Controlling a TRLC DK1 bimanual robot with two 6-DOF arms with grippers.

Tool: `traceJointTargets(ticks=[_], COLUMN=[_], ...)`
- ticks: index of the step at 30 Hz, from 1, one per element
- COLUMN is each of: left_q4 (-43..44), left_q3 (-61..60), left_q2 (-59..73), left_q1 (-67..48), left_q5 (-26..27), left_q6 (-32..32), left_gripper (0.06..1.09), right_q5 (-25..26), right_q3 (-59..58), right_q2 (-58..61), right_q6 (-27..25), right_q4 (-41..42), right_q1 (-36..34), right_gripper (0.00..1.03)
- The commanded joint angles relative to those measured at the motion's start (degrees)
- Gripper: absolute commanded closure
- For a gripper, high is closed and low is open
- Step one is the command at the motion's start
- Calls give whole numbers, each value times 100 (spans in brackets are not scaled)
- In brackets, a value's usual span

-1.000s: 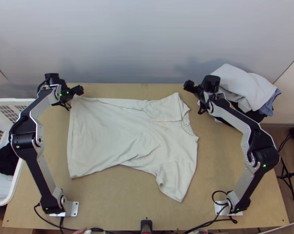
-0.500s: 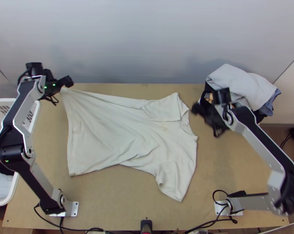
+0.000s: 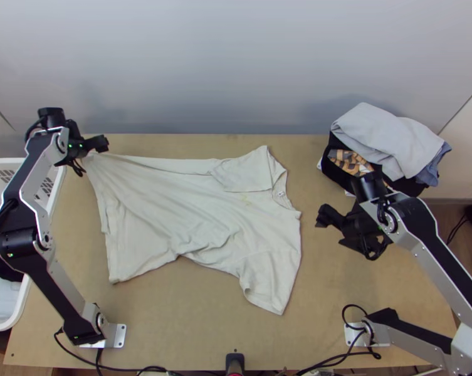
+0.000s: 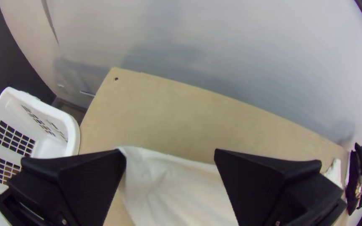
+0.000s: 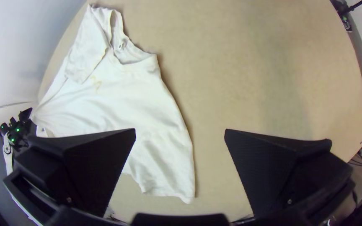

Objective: Fold the t-shirt

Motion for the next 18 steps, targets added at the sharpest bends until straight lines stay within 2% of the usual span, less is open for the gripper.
traceJointTargets(ticks=[1, 4, 6, 8, 10, 11, 15, 18], left_q4=[-338, -461, -532, -567, -593, -593, -707, -734], left_q3=[-239, -371, -397, -432, -441, -450, -450, -458], left_q2=[128, 84, 49, 14, 14, 5, -57, -48], left_q1=[-232, -338, -399, -461, -505, -531, -584, -584], left_q5=[-217, -217, -217, -217, -226, -331, -718, -1333], left_q6=[252, 287, 331, 366, 428, 480, 753, 1008], left_gripper=[10, 10, 10, 10, 10, 10, 10, 10], right_q5=[-211, -386, -870, -1125, -1160, -1160, -1169, -1177], right_q3=[-117, -469, -935, -1462, -1866, -1954, -1937, -1928], right_q2=[-54, 60, 34, 95, 306, 412, 772, 921], right_q6=[56, -76, -102, -313, -568, -700, -840, -911], right_q4=[3, 442, 969, 1550, 1919, 1980, 1980, 1989], right_q1=[79, 79, 70, 167, 395, 483, 756, 773], right_gripper=[4, 4, 7, 17, 31, 34, 34, 34])
